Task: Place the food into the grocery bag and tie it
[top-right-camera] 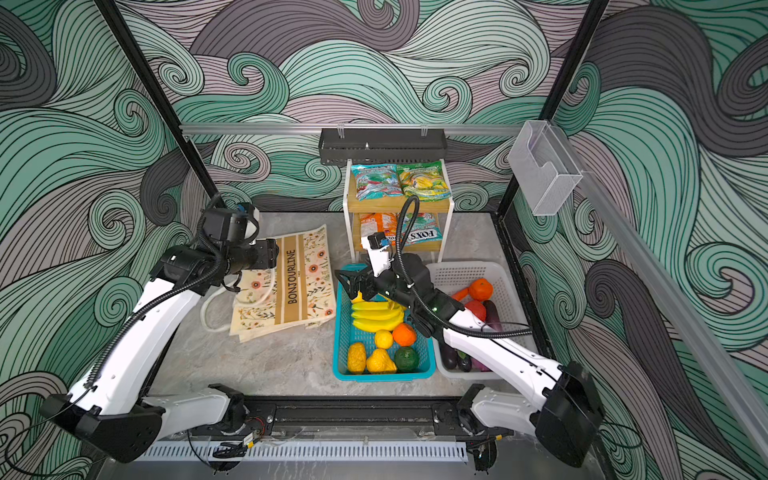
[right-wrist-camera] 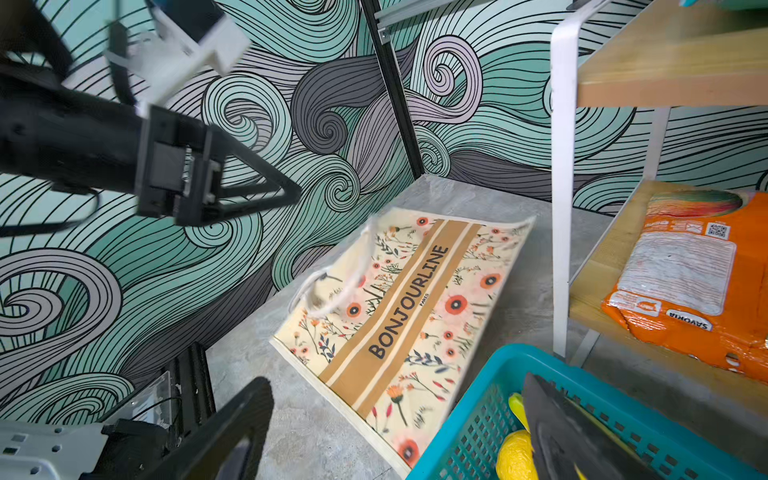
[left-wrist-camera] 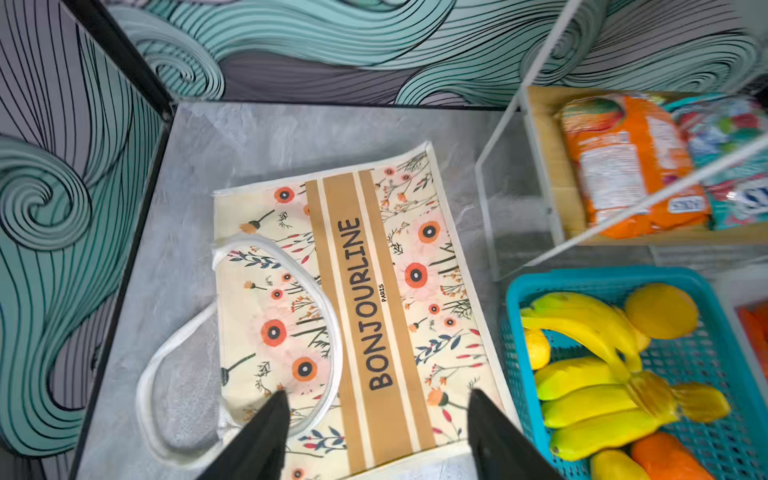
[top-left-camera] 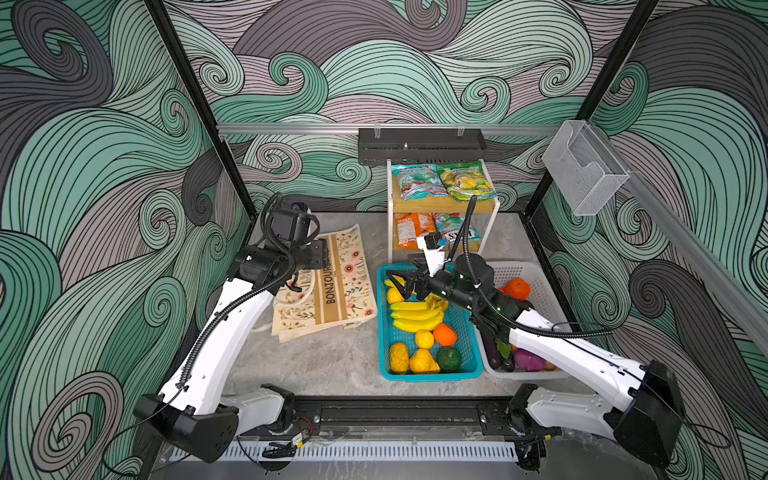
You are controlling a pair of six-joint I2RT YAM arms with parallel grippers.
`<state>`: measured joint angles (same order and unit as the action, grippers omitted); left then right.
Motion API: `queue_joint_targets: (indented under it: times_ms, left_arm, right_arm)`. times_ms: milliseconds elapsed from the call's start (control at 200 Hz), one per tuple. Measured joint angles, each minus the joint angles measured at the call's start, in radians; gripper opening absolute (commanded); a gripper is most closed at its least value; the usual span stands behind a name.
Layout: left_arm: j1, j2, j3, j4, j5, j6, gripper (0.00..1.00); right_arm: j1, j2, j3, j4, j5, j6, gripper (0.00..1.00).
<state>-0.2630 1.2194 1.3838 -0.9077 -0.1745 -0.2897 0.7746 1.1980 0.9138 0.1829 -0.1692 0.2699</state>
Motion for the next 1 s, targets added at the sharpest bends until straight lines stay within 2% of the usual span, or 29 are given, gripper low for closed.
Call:
queue_joint_targets:
  times_ms: [140, 205, 265, 295, 395, 610, 816, 1001]
  left_arm:
    - [0.169, -0.07, -0.269, 0.087, 0.032, -0.076, 0.83]
    - [0.219, -0.097, -0.349, 0.133, 0.032, -0.111, 0.93]
    - [0.245, -0.102, -0.4, 0.189, 0.029, -0.149, 0.94]
    - [0.265, -0.097, -0.422, 0.22, 0.035, -0.169, 0.98]
    - [0.32, -0.048, -0.47, 0.311, 0.039, -0.203, 0.99]
    - [0.404, 0.109, -0.415, 0.372, -0.059, -0.204, 0.98]
    - [0.493, 0.294, -0.274, 0.369, -0.156, -0.105, 0.98]
    - [0.585, 0.441, -0.244, 0.339, -0.16, -0.014, 0.99]
  right_arm:
    - [0.0, 0.0, 0.0, 0.0, -0.011, 0.0, 0.95]
    - [0.0, 0.0, 0.0, 0.003, -0.015, 0.0, 0.96]
    - [0.0, 0.003, 0.0, 0.013, -0.018, 0.0, 0.96]
    - [0.0, 0.005, 0.0, 0.021, -0.019, 0.0, 0.97]
    - [-0.004, 0.018, -0.011, 0.053, -0.032, -0.002, 0.97]
    - [-0.073, 0.083, -0.042, 0.121, -0.136, 0.0, 0.98]
    - [-0.173, 0.2, -0.006, 0.23, -0.261, 0.009, 0.98]
    - [-0.235, 0.307, 0.027, 0.375, -0.417, 0.08, 0.96]
